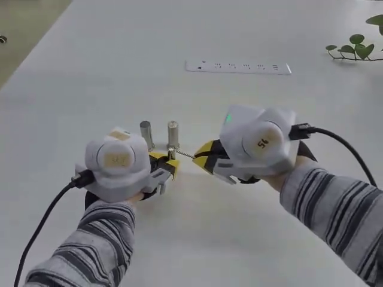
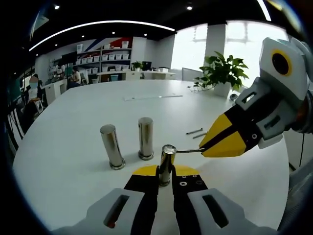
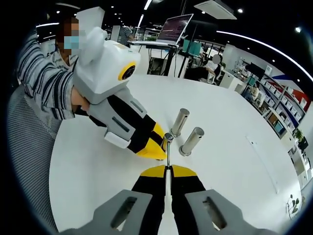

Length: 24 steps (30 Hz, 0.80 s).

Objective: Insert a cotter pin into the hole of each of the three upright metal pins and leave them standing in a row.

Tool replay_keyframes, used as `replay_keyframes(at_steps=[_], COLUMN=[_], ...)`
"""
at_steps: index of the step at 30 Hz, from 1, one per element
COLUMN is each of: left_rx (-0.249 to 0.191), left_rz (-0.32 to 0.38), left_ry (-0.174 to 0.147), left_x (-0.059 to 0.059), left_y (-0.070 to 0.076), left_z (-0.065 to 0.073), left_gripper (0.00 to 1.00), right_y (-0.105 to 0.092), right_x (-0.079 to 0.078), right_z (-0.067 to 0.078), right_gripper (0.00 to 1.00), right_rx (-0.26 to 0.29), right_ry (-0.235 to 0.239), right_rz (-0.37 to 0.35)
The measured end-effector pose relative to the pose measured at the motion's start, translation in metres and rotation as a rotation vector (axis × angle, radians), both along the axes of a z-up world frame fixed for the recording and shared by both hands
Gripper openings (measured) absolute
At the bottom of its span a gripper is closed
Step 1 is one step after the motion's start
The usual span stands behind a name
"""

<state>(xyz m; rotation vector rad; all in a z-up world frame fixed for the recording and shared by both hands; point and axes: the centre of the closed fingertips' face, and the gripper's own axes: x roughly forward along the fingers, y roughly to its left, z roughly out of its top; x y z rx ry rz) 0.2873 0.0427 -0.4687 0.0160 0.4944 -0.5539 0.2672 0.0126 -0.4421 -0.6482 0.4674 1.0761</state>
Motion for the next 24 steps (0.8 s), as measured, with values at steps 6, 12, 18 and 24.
replay_keyframes(at_steps=[6,12,18,24], left_rx=[0.013,0.041,0.039,0.041], left_rz=[-0.005,0.001,0.018,0.039], left_ry=[-0.01,-0.026,-0.033,-0.03], left_x=[-0.001,0.0,0.002,0.003], left_y=[-0.001,-0.002,-0.003,-0.003], left_z=[0.001,0.0,0.0,0.0], left_gripper=[0.06,0.05,0.05,0.05], right_y=[0.002,0.01,0.015,0.019], right_x=[0.001,0.004,0.008,0.01], right_z=[0.002,0.007,0.007,0.005], right_gripper=[0.0,0.0,0.0,0.0], right_rx=[-0.003,-0.028,-0.065,-0.079], right_ry=[-0.008,-0.036,-0.067,-0.074], right_rz=[0.01,0.052,0.087,0.104])
